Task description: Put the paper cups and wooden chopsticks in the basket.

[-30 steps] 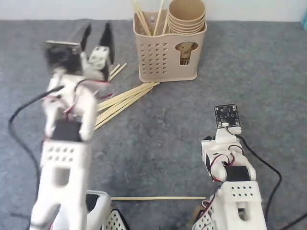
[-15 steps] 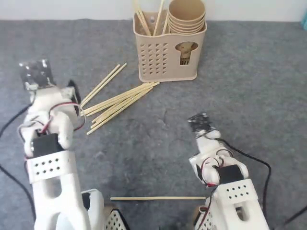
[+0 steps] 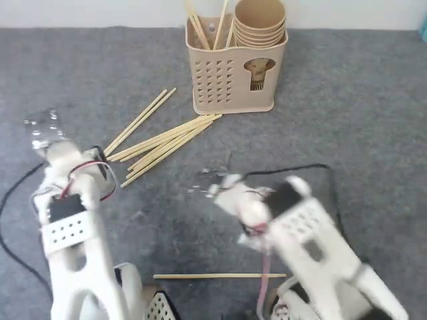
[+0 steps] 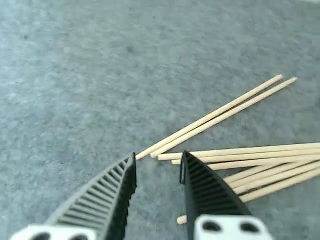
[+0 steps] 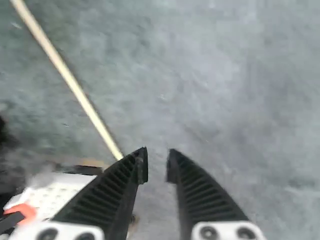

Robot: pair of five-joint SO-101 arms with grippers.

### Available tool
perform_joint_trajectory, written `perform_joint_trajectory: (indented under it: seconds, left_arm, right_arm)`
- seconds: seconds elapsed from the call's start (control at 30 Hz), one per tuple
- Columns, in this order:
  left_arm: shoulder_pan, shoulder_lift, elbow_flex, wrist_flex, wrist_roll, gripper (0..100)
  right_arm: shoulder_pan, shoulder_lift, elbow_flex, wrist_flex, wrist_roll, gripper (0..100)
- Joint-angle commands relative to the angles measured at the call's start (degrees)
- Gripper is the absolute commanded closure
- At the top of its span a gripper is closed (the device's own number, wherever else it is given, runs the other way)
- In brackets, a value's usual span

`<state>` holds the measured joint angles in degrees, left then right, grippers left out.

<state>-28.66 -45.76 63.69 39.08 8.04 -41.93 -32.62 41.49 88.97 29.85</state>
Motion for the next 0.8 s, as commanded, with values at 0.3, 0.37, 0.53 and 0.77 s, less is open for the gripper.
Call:
perform_joint_trajectory:
  seconds: [0.3,0.37,0.53,0.77]
  left_arm:
    - [-14.33,39.21,-28.26,-4.13,9.58,86]
    - [-14.59,42.73,-31.25,-4.13,9.76,86]
    - [-16.53,46.77,-35.65,-2.73,11.08,86]
    - [-21.63,52.66,-41.1,-2.81,22.59,86]
  right_arm:
    - [-24.04,22.99,-4.48,-21.05,-14.33,85.1]
    - [-24.22,23.78,-4.04,-22.9,-15.91,85.1]
    - [-24.84,23.69,-2.29,-25.63,-17.93,85.1]
    - [-32.13,24.22,-1.93,-25.89,-21.36,85.1]
